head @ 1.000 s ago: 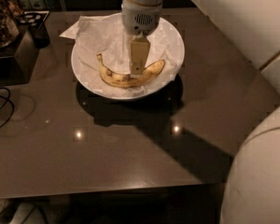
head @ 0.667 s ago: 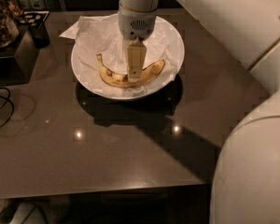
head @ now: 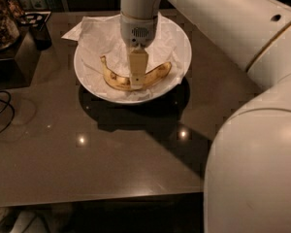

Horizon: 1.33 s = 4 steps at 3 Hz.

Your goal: Pick banana from white bowl

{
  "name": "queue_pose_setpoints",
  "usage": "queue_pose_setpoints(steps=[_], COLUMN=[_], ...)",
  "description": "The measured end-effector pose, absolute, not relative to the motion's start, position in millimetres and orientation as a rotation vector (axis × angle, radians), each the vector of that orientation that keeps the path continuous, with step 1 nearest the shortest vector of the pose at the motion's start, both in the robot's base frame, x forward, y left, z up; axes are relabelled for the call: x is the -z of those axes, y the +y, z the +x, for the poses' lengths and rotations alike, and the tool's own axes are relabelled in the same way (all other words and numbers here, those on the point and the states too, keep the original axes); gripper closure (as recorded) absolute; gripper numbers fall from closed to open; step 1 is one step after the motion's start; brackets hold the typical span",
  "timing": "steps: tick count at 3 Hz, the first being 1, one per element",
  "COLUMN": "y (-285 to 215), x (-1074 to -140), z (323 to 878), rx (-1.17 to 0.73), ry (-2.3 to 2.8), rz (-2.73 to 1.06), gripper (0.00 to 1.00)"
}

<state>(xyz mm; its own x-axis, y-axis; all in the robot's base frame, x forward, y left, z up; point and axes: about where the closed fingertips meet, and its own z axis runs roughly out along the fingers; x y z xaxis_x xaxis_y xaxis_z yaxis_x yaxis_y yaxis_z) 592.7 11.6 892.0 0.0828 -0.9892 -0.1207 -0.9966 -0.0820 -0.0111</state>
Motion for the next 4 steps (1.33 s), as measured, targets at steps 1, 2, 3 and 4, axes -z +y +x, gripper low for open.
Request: queue_pose_setpoints(steps=[1,2,3,4], y=[13.3,13.1,13.7,13.0], x=[-884.9,-878.7,-872.0,-864.6], z=[595.9,599.1,600.5,601.0], rx=[-0.139,-0.144,-0.144,-0.149], ry=[2.078,2.095,2.106,2.117], rz=[-2.248,-2.247,-2.257,-2.269], gripper=[0.35,0.41,0.41,0.33])
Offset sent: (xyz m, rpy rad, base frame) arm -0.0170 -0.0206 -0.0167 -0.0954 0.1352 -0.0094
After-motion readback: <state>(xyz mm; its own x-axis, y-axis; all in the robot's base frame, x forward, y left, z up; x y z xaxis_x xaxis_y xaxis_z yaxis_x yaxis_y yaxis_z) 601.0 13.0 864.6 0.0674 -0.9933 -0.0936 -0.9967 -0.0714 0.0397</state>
